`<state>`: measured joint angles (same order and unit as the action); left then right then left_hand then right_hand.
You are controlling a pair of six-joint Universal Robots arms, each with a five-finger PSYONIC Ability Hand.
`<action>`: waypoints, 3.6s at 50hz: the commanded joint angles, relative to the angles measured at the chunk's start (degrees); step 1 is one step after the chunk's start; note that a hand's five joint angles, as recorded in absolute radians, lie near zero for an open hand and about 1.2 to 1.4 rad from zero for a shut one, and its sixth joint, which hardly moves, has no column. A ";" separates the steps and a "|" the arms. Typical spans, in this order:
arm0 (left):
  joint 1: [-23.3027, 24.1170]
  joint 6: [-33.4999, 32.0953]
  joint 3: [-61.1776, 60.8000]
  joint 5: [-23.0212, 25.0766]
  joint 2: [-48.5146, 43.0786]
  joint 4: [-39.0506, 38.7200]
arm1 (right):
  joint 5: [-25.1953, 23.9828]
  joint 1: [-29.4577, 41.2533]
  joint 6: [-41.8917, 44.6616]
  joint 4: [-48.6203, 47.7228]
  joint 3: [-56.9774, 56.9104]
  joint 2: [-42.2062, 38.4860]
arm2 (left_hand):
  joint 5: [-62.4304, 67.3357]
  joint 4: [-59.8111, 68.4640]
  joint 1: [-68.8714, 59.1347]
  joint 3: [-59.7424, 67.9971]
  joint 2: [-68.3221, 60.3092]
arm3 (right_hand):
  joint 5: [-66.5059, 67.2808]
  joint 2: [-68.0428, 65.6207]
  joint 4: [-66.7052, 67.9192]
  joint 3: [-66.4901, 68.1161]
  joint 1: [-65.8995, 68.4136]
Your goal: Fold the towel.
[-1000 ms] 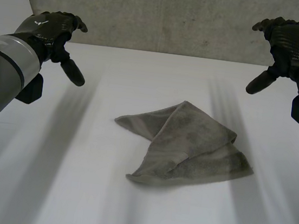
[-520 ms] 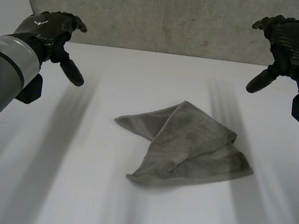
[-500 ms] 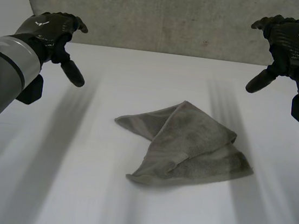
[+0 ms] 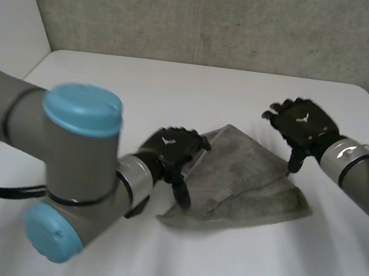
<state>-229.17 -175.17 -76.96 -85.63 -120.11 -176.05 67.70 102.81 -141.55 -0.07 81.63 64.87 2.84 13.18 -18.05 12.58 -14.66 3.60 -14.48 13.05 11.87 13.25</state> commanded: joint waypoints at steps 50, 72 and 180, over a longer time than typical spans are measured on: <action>-24.13 -15.21 -1.62 -6.92 2.78 -1.67 | 9.38 19.19 -24.48 -8.46 5.19 6.04 | 22.44 -3.18 -17.23 -2.58 -20.62 | -3.60 4.48 -3.05 -1.87 -3.25; -17.27 -15.03 -24.73 -0.50 18.69 -5.36 | 8.68 11.88 -12.26 -6.34 20.51 5.82 | -2.63 -3.18 7.84 -2.58 4.44 | -0.35 1.23 -3.05 -1.87 0.00; 11.99 5.97 3.30 -21.07 -11.28 -7.99 | 17.64 7.58 -14.45 -15.48 21.12 1.84 | 0.74 -3.18 4.48 -2.58 1.08 | -3.60 4.48 -3.05 -1.87 -3.25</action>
<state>-217.04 -172.60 -75.88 -106.88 -129.40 -182.48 84.28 110.51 -157.16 -13.60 102.98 67.46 4.99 13.18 -20.01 12.58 -17.06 3.54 -14.35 13.05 11.87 13.05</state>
